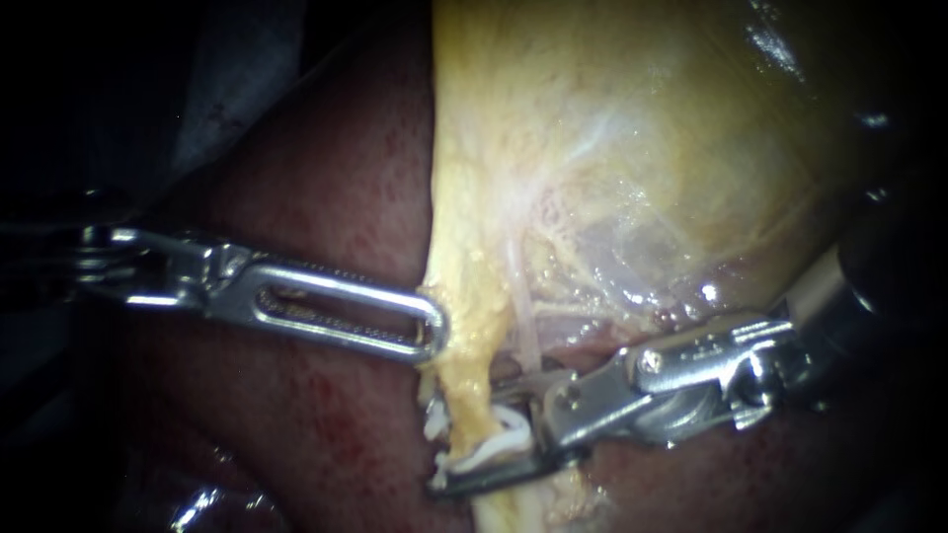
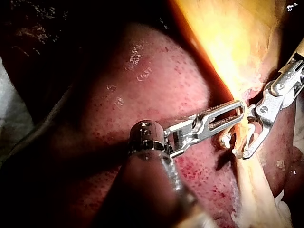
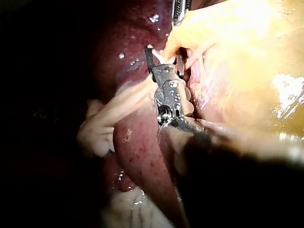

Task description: Clipping second clip left tube

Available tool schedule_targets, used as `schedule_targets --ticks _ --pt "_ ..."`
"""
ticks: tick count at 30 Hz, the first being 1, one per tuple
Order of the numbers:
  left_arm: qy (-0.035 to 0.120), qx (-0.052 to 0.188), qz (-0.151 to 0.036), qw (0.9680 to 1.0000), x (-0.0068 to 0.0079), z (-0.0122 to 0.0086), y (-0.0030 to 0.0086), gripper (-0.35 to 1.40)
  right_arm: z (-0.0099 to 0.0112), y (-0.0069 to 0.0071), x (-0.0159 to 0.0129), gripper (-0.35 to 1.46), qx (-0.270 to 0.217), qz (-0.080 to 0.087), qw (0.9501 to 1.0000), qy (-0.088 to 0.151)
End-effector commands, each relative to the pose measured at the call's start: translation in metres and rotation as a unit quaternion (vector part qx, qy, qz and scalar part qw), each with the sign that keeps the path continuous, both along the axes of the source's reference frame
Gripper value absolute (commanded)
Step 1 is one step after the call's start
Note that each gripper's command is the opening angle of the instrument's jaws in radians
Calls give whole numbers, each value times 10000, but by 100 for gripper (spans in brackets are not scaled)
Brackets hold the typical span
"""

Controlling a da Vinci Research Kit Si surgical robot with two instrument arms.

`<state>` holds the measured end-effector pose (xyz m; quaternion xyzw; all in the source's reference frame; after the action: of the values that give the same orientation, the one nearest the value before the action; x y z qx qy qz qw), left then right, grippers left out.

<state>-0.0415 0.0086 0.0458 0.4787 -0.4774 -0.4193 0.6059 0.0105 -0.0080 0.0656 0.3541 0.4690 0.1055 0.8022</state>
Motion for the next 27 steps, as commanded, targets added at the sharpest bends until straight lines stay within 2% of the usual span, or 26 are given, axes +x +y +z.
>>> schedule_targets --ticks 1,3,9,13,27 --pt "2 -1 0 10000 0 0 0 -35 1 1 0 18 36 16 10000 -23" --pt "2 -2 0 10000 0 1 0 -35 2 2 -1 -1 140 38 9999 -75" --pt "3 -3 -1 10000 -1 1 0 -35 3 2 -1 -35 329 21 9994 -138" --pt "3 -3 -1 10000 -1 1 0 -35 3 2 -1 -35 394 -77 9991 -132" --pt "6 -4 -4 10000 -2 1 0 -35 3 1 -3 -35 417 -79 9990 -147"
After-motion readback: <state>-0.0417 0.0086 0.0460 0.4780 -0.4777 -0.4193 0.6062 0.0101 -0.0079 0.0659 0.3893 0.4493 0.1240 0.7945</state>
